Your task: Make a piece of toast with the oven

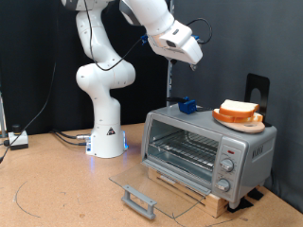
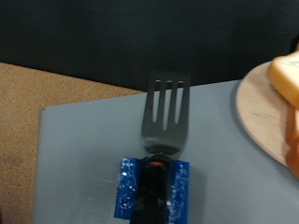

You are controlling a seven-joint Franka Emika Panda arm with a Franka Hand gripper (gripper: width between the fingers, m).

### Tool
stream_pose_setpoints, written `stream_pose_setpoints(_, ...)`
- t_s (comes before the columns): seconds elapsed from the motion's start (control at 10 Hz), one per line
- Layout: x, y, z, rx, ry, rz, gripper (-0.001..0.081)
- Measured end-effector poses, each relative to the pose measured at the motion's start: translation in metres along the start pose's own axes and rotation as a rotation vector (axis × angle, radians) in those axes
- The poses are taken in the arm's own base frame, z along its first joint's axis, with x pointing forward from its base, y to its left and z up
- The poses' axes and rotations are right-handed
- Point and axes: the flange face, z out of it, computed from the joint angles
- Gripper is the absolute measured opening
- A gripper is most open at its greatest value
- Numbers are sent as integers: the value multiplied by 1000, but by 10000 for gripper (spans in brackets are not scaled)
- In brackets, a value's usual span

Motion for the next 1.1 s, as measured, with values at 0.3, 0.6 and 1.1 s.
stream_pose_setpoints(0.3,-4,-6,18,-67,3,-4,809)
stream_pose_setpoints(0.6,-9,-3,25,-91,6,20,809)
stream_pose_setpoints(1.1,-24,11,62,-91,-94,66,809)
